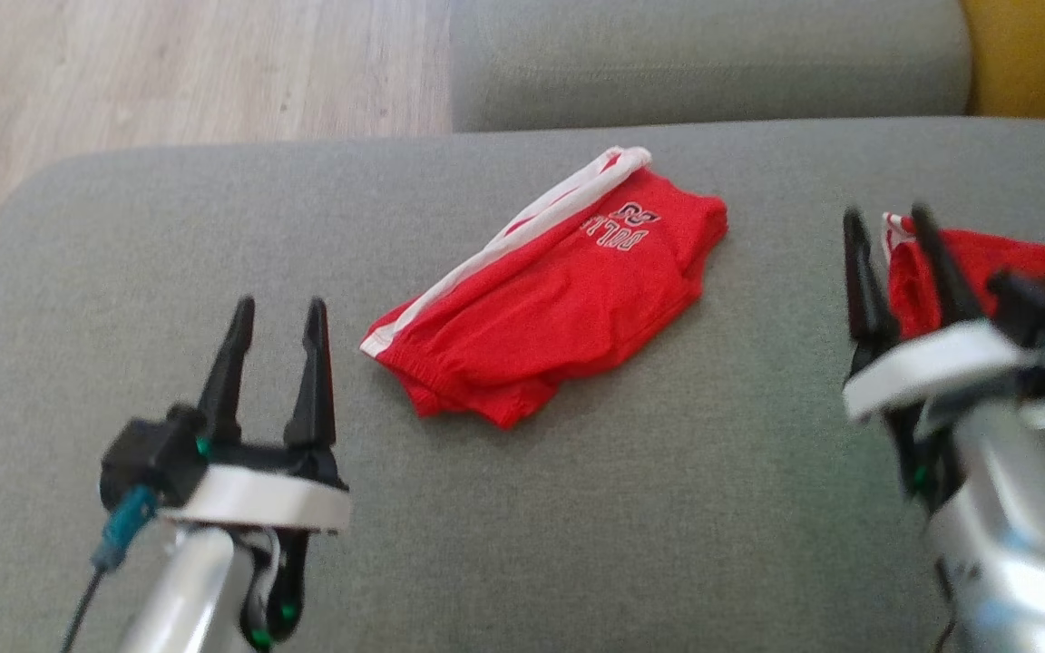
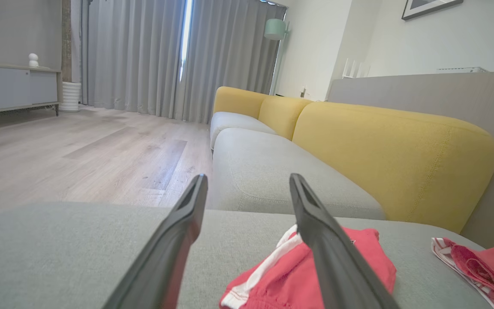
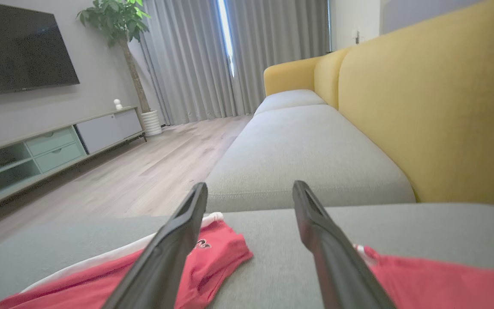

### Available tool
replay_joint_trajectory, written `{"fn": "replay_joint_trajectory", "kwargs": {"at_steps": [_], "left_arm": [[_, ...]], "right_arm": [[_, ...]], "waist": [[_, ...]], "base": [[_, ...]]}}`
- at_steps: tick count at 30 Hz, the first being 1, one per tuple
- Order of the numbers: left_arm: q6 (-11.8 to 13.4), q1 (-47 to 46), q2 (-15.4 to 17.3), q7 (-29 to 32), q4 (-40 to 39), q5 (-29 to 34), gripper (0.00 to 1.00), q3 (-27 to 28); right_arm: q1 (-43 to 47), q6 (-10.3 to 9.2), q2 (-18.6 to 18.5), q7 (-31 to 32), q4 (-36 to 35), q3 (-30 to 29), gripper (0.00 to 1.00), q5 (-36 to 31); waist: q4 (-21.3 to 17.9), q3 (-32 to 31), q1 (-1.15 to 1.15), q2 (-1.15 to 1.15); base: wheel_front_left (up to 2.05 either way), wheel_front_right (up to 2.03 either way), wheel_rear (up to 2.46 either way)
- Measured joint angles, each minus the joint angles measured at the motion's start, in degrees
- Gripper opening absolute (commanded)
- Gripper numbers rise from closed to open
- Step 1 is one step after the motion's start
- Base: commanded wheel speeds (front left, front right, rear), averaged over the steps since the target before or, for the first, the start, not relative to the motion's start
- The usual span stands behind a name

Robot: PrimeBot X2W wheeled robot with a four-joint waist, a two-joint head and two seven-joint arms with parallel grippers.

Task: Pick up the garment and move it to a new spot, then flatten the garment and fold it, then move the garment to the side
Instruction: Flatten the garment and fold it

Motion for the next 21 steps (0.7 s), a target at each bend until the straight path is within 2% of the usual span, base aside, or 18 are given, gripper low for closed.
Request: {"fn": "replay_joint_trajectory", "kwargs": {"at_steps": [4, 8, 13, 21], "left_arm": [[-1.0, 4.4, -2.8, 0.0, 0.3, 1.7, 1.0, 2.8], [-2.3, 8.6, -4.9, 0.0, 0.7, 4.1, 1.0, 5.1], [-4.0, 10.1, -6.6, 0.0, 0.9, 6.3, 1.0, 8.3], [-6.4, 9.7, -8.2, 0.0, 1.3, 8.9, 1.0, 9.9]], "right_arm": [[9.0, 0.0, 5.2, 0.0, -4.2, -5.2, 1.0, -3.5], [16.4, 0.0, 8.5, 0.1, -7.9, -7.9, 1.0, -6.3], [20.2, 0.0, 9.2, 2.0, -12.2, -9.7, 1.0, -8.2], [20.3, 0.0, 9.8, 6.0, -17.3, -10.5, 1.0, -10.1]], "waist": [[-0.6, -2.0, 0.0, 0.0], [-1.1, -3.1, 0.0, 0.0], [-0.9, -3.4, 0.01, 0.0], [0.4, -1.4, 0.01, 0.0]], "base": [[0.0, 0.0, 0.0], [0.0, 0.0, 0.0], [0.0, 0.0, 0.0], [0.0, 0.0, 0.0]]}}
